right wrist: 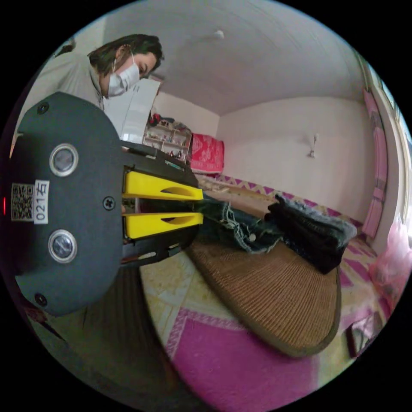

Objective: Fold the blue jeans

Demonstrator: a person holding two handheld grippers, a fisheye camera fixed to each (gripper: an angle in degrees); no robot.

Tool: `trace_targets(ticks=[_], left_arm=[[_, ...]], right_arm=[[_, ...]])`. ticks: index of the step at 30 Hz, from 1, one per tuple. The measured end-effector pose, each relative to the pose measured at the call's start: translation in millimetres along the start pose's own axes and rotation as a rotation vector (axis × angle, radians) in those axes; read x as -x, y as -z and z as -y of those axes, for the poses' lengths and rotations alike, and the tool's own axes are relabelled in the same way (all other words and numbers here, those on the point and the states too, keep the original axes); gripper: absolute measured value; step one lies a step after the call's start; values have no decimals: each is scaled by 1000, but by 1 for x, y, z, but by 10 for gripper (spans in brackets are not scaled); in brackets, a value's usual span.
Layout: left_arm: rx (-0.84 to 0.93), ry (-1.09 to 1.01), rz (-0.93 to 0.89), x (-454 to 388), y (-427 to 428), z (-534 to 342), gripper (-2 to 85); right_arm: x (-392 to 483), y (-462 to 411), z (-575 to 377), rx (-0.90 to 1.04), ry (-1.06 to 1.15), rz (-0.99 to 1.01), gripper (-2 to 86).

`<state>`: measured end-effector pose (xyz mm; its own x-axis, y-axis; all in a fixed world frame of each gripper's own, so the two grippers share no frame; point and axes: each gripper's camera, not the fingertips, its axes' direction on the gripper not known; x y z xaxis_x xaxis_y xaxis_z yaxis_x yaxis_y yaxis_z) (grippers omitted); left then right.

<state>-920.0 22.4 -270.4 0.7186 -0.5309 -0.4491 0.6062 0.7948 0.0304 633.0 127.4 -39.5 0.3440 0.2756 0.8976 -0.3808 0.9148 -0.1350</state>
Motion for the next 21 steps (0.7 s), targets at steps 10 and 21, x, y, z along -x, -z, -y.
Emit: trace_targets(ticks=[10, 21], left_arm=[[152, -151, 188, -120, -133, 126, 5], [72, -425, 148, -154, -217, 123, 59]], right_arm=[[16, -131, 168, 52, -12, 4, 50], [31, -211, 165, 115, 157, -168, 65]])
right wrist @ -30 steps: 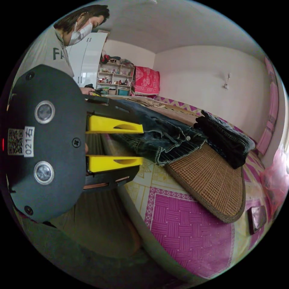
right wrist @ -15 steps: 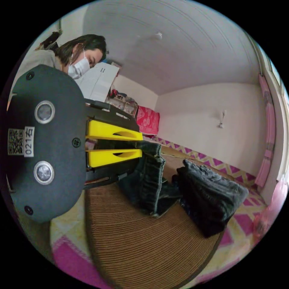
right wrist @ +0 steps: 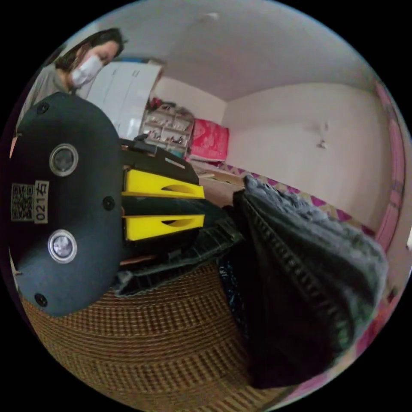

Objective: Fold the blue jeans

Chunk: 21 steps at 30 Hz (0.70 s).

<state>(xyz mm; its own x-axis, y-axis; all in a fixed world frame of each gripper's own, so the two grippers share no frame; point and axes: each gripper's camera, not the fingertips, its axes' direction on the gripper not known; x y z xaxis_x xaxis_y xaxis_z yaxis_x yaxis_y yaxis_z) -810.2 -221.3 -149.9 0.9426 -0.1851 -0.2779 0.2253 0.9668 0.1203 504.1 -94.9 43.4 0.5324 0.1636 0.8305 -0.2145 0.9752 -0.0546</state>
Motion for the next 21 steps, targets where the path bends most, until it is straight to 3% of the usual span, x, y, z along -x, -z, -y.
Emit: trace_targets(ticks=[4, 6, 9, 11, 17, 21], left_arm=[[24, -340, -43, -73, -1, -16, 61], [115, -547, -52, -120, -23, -33, 57], [290, -673, 27, -142, -69, -50, 53], [303, -704, 14, -135, -83, -54, 45], [220, -512, 106, -96, -80, -37, -6], [23, -436, 185, -88, -46, -43, -7]], right_arm=[[97, -66, -31, 258, 393, -114, 61], [146, -125, -63, 419, 603, -192, 62], [176, -194, -100, 594, 758, -302, 64], [175, -225, -121, 689, 784, -388, 60], [200, -234, -155, 651, 825, -454, 46], [212, -244, -165, 616, 842, -468, 48]])
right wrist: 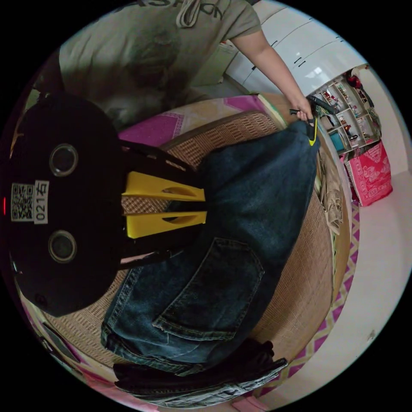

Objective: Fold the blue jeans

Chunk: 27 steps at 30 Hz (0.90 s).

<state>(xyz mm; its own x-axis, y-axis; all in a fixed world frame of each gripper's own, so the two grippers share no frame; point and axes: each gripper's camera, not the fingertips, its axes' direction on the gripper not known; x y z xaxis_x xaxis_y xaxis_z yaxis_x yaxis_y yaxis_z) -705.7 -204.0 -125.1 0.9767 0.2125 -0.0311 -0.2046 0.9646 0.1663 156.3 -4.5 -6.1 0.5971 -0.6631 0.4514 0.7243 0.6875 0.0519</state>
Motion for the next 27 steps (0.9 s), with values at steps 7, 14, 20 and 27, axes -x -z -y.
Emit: trace_targets(ticks=[7, 14, 20, 27], left_arm=[[-58, 290, -136, 63, 54, -48, 75], [-40, 725, -246, 84, 57, -127, 110], [-47, 862, -290, 68, 35, -135, 135], [-87, 954, -292, 52, 18, -136, 79]], right_arm=[[36, -7, 4, -57, 68, -139, 50], [39, -8, 14, -51, -18, -111, 55], [37, -7, 17, -42, -48, -87, 56], [33, -5, 8, -63, -86, -71, 58]])
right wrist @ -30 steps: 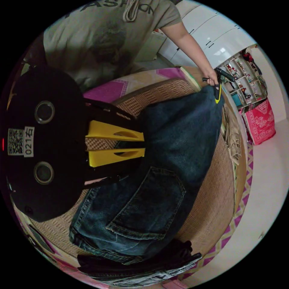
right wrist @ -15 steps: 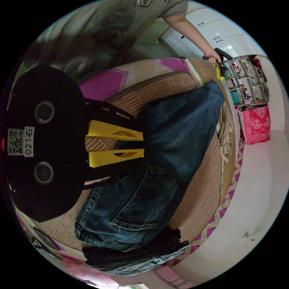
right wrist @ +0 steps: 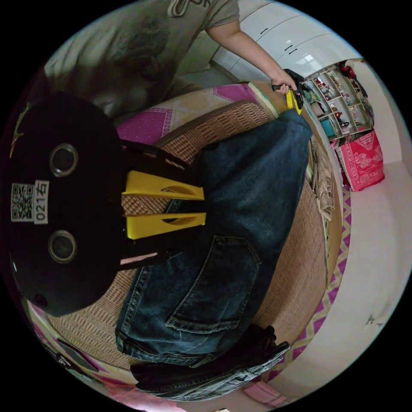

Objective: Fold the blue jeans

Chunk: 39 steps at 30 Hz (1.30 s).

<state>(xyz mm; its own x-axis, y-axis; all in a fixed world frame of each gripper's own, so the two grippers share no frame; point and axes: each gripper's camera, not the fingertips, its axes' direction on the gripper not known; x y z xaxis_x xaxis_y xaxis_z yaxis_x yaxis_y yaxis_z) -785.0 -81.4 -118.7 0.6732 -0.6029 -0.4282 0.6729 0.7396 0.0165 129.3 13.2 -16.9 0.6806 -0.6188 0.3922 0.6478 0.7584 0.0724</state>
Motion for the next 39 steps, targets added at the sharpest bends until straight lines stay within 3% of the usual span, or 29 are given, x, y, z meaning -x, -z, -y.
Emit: trace_targets(ticks=[4, 10, 15, 19, 22, 25, 27, 29, 35, 39], left_arm=[[-55, 68, -176, 14, -3, -20, 6], [-156, -111, -251, -46, 27, -57, -7], [-213, -585, -120, -206, 62, -128, -8], [-208, -899, -95, -325, 52, -223, -6], [-148, -1103, -90, -402, 4, -324, 0], [43, -1253, -60, -447, -80, -422, 5], [202, -1375, 103, -461, -156, -493, 0], [254, -1450, 210, -460, -192, -535, -3], [70, -1539, 262, -486, -185, -588, 1], [271, -1566, 232, -484, -219, -614, 33]], right_arm=[[-5, 2, -7, -12, -7, 12, 57], [-23, 15, -18, -45, -28, 88, 38], [-57, 66, -58, -252, -162, 204, 9], [-65, 92, -94, -304, -186, 198, 16], [-61, 110, -124, -332, -198, 90, 26], [-51, 122, -150, -348, -217, -37, 43], [-44, 126, -166, -339, -222, -107, 58], [-39, 127, -177, -323, -212, -145, 61], [-45, 132, -198, -317, -212, -138, 64], [-73, 129, -197, -349, -296, -66, 80]])
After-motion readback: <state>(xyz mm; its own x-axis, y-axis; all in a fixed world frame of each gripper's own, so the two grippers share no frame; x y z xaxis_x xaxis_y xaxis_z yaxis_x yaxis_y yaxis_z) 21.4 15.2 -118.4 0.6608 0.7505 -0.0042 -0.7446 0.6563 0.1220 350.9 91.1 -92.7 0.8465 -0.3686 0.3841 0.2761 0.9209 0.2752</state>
